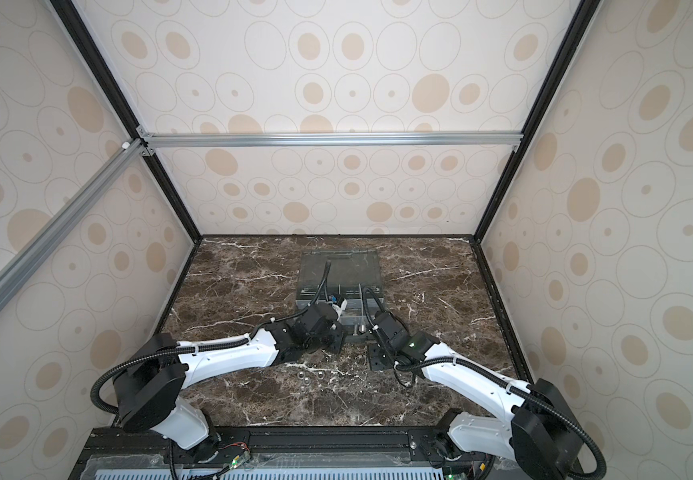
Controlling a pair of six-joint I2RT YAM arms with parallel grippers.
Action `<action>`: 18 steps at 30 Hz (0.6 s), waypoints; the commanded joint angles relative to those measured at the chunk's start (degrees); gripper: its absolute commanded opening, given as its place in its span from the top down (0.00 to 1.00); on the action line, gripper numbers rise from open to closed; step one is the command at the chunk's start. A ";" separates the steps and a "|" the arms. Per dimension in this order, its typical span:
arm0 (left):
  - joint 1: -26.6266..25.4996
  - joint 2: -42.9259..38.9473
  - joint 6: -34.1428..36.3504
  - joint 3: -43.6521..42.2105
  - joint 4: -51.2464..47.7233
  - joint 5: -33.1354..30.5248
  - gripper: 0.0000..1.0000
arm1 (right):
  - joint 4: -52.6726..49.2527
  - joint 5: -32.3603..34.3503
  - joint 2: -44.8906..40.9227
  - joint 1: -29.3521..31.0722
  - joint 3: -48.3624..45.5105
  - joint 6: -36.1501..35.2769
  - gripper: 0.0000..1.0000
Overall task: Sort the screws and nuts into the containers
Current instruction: 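Lift the hex nut and carry it over the box compartments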
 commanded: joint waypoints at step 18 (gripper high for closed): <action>9.47 15.28 -3.10 14.92 4.79 8.06 0.54 | -2.57 1.75 -5.00 0.03 -3.37 1.60 0.48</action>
